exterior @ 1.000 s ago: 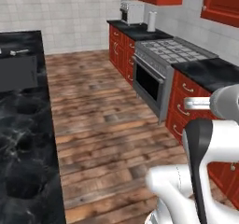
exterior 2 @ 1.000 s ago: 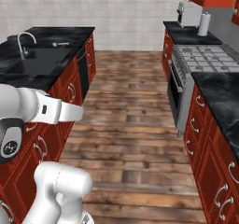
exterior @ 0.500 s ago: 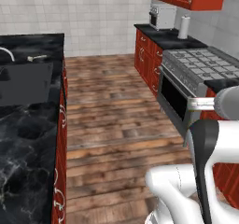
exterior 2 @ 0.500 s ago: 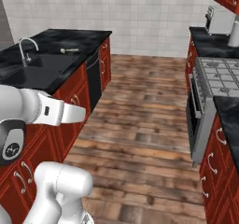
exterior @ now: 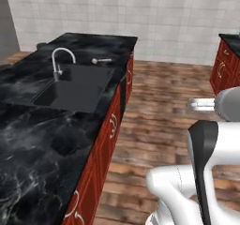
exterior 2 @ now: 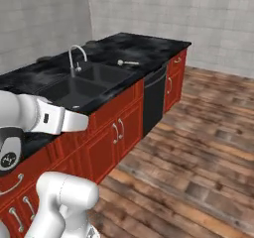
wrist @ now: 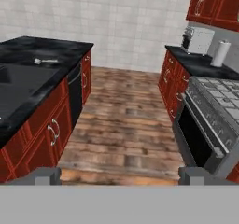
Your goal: Grab the spray bottle from the cabinet, then place it next to the cutting board for sanitizing. Then grab the dish brush from the countertop next to the sink and place it next to the cutting board.
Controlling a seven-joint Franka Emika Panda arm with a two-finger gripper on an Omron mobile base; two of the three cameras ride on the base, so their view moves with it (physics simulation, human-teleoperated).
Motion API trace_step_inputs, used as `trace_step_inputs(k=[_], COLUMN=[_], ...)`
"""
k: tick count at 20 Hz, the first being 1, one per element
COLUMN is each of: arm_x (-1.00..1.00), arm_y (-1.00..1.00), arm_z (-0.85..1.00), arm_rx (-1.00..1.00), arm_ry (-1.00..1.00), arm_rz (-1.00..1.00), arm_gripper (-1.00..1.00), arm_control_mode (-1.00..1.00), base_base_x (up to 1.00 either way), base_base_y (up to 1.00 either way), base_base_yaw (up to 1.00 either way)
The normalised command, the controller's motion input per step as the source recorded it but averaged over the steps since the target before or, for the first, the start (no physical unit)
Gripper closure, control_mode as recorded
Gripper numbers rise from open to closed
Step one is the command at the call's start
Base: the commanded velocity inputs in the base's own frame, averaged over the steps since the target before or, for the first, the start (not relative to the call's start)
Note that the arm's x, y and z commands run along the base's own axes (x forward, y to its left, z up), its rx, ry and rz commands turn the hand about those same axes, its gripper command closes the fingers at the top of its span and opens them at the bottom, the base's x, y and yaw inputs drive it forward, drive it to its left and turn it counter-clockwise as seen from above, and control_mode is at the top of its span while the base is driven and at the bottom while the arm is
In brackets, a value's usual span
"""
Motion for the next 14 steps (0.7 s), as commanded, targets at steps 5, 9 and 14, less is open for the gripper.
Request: trace_step_inputs(k=[5,9,14], arm_x=[0.0,0.0,0.0], arm_y=[0.0,0.0,0.0], arm_z=[0.0,0.0,0.0], arm_rx=[0.0,0.0,0.0], arm_ry=[0.0,0.0,0.0], arm_rz=[0.0,0.0,0.0], arm_gripper=[-1.0,-1.0,-1.0], arm_control_mode=[1.0,1.0,1.0], base_base_x=[1.0,1.0,0.95], base_base_y=[-0.14,-0.22,-0.46], base_base_yaw=[0.79,0.78,0.74])
